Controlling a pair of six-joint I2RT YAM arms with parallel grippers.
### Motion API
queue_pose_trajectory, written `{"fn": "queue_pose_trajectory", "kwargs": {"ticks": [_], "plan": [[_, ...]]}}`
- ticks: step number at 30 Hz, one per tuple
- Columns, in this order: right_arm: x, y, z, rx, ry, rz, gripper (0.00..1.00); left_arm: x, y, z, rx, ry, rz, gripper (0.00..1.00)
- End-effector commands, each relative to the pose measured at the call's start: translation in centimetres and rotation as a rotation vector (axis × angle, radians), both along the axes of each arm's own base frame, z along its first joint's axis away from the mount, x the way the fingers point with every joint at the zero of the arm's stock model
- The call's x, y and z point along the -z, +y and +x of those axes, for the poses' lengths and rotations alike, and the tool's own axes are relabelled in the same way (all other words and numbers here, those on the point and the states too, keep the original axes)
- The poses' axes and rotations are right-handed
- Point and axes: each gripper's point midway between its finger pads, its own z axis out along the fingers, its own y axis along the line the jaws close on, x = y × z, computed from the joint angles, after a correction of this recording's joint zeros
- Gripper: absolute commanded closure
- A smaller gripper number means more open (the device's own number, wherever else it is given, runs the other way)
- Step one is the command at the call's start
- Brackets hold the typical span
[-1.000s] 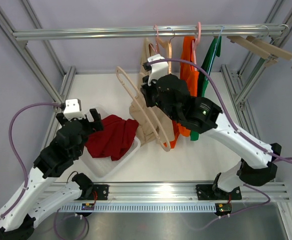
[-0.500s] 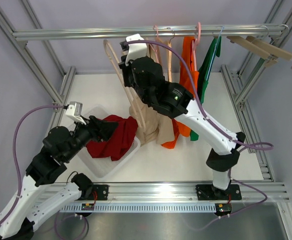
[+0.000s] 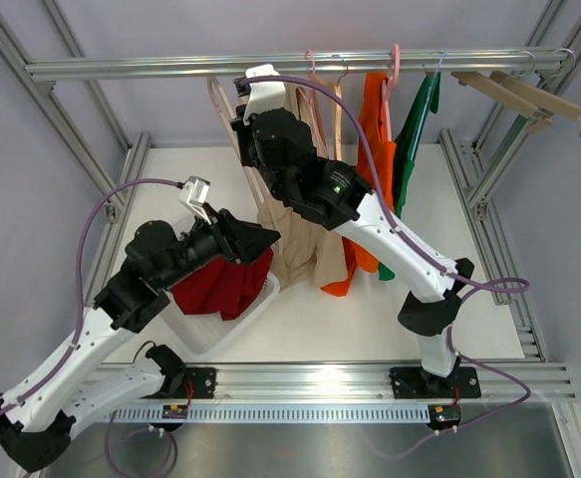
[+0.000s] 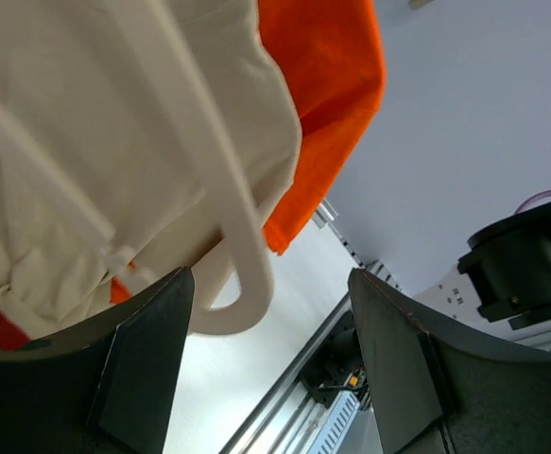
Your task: Remove the t-shirt from the hanger
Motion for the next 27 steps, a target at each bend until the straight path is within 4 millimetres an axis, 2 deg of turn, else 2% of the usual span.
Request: {"fn": "queue_pose_trajectory", "kwargs": {"ticks": [1,2,7,13,17,21,22,23,27], "plan": [[-2.5,-1.2,-0.3,0.015,-0.028,0.096,1.00,-3.6,-1.3,-0.1,0.051,-0.116,-0.108,0.29],[-2.3,-1.1,-0.3,0.009,-0.023,0.103,1.00,-4.2,-1.5,0.2,0.048,-0.142,-0.121,0.30],[-2.2,-1.1,-0.5,0.003,-0.010,0.130,1.00,-2.0,-2.2,2.8,-0.022,-0.110,-0.069,0.37],[-2.9,-1.9,-0.8,0.018,-0.021,0.137,1.00,-1.0,-2.1,3.9,-0.061,-0.101,-0.038,0.43],[-3.4,-2.9,-0.9,0.040,-0.036,0.137,1.00,0.1,-1.3,3.7,-0.091,-0.095,-0.019,0.40],[-3.3,-2.9,-1.1,0.030,-0.033,0.152,1.00,0.6,-0.9,4.2,-0.120,-0.089,-0.001,0.35],[-3.3,-2.9,-1.2,0.027,-0.028,0.158,1.00,0.5,-1.0,4.2,-0.115,-0.095,0.002,0.38],[-3.0,-2.8,-1.2,0.024,-0.022,0.154,1.00,0.3,-1.2,4.4,-0.114,-0.102,0.006,0.57],[-2.7,-3.0,-1.1,0.038,-0.017,0.149,1.00,-0.2,-1.1,4.6,-0.123,-0.121,0.012,0.94]]}}
